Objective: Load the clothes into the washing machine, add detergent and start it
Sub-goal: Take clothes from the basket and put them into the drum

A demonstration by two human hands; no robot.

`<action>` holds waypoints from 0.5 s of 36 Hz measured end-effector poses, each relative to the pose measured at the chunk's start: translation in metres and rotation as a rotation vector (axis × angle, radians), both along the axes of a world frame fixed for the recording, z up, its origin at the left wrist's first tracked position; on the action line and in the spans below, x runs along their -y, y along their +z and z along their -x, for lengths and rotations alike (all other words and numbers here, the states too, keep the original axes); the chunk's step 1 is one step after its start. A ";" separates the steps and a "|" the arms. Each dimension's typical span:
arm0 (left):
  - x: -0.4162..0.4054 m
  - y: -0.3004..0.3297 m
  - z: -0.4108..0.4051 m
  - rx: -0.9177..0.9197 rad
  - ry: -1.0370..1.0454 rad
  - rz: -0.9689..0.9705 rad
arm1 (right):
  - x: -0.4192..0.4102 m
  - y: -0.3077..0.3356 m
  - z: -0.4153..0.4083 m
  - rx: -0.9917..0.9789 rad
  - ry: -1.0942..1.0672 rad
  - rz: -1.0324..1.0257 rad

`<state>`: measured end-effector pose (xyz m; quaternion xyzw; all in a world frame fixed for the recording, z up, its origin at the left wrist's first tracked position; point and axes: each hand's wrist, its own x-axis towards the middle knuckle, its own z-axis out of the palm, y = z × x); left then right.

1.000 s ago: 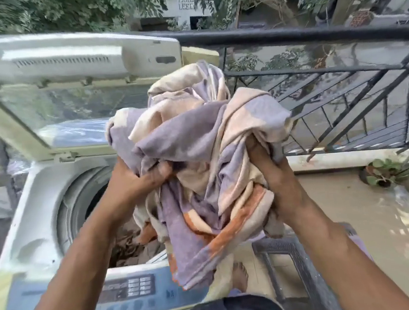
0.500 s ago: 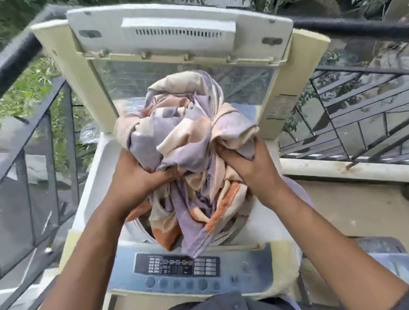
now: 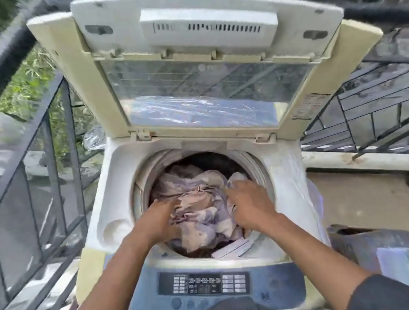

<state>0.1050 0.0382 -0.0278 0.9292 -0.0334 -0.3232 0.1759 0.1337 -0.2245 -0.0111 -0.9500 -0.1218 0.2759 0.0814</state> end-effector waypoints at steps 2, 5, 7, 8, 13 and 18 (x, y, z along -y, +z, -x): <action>0.004 0.000 -0.001 0.012 0.029 0.041 | -0.005 -0.005 0.003 0.043 0.016 0.000; 0.012 -0.005 -0.002 -0.047 0.028 0.108 | -0.011 -0.009 0.004 -0.028 0.030 0.020; 0.015 -0.011 -0.003 -0.115 0.011 0.120 | -0.014 -0.009 0.004 -0.130 0.031 0.037; 0.016 -0.015 -0.004 -0.141 0.005 0.114 | -0.014 -0.009 0.004 -0.172 0.033 0.046; 0.031 -0.021 -0.007 -0.213 -0.021 0.071 | -0.015 -0.018 0.007 -0.223 0.043 0.067; 0.042 -0.022 -0.005 -0.251 -0.042 0.064 | -0.016 -0.013 0.013 -0.221 0.029 0.017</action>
